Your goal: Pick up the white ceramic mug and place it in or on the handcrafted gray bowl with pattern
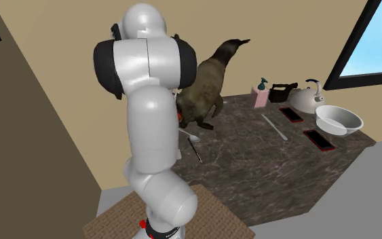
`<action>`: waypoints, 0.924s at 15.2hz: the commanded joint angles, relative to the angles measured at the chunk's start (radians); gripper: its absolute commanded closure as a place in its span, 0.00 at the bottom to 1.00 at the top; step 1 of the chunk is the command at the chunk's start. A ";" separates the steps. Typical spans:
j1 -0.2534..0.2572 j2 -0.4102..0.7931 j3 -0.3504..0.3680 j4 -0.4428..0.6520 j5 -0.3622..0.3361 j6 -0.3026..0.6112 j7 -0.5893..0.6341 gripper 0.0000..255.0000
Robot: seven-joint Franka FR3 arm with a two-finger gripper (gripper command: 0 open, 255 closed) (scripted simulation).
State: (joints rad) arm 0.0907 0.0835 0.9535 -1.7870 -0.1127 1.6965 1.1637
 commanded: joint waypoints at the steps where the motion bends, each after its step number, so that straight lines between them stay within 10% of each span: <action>1: -0.002 -0.069 0.015 -0.043 0.068 0.001 -0.003 1.00; 14: 0.013 -0.114 0.035 -0.220 0.110 0.152 0.020 1.00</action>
State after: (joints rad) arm 0.1034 -0.0359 0.9869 -1.9967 0.0018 1.8356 1.1810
